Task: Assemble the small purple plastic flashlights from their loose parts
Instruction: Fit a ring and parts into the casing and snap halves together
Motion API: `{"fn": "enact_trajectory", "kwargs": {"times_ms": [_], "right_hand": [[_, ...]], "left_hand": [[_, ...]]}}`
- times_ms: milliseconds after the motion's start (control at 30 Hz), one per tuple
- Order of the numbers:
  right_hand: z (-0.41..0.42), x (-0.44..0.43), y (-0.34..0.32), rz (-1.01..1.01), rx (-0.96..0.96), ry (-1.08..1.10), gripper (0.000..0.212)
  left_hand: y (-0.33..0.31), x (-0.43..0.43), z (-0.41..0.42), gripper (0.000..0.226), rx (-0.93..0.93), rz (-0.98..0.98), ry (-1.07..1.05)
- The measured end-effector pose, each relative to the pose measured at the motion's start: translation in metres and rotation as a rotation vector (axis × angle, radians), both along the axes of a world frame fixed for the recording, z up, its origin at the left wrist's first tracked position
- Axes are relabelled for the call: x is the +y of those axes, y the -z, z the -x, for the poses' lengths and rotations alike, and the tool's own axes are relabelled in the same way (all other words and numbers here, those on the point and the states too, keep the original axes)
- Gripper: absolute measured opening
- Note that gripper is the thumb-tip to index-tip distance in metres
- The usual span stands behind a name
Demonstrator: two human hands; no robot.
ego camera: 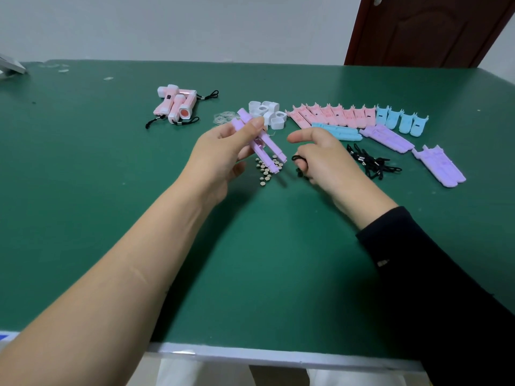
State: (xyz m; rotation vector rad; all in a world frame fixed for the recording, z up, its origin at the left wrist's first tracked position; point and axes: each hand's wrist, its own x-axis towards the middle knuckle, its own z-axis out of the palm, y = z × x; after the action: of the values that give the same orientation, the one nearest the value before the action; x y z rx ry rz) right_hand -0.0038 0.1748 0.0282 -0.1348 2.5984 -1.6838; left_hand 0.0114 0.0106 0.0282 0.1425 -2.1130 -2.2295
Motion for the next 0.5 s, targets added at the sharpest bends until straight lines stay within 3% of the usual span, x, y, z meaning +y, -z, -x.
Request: {"fn": "enact_trajectory", "kwargs": {"times_ms": [133,167,300,500], "right_hand": [[-0.002,0.014,-0.001,-0.540,0.073,-0.086,0.020],[-0.003,0.014,-0.002,-0.536,0.154,-0.074,0.018],[-0.012,-0.001,-0.011,0.072,0.277,-0.081,0.009],[-0.020,-0.008,-0.009,0.250,0.193,-0.129,0.022]], "left_hand": [[-0.002,0.001,-0.002,0.026,0.015,0.002,0.009],[-0.003,0.002,-0.003,0.024,0.018,0.009,0.017],[-0.005,0.007,-0.006,0.014,0.051,0.048,0.044],[-0.006,0.010,-0.006,0.006,0.090,-0.051,0.037]]}}
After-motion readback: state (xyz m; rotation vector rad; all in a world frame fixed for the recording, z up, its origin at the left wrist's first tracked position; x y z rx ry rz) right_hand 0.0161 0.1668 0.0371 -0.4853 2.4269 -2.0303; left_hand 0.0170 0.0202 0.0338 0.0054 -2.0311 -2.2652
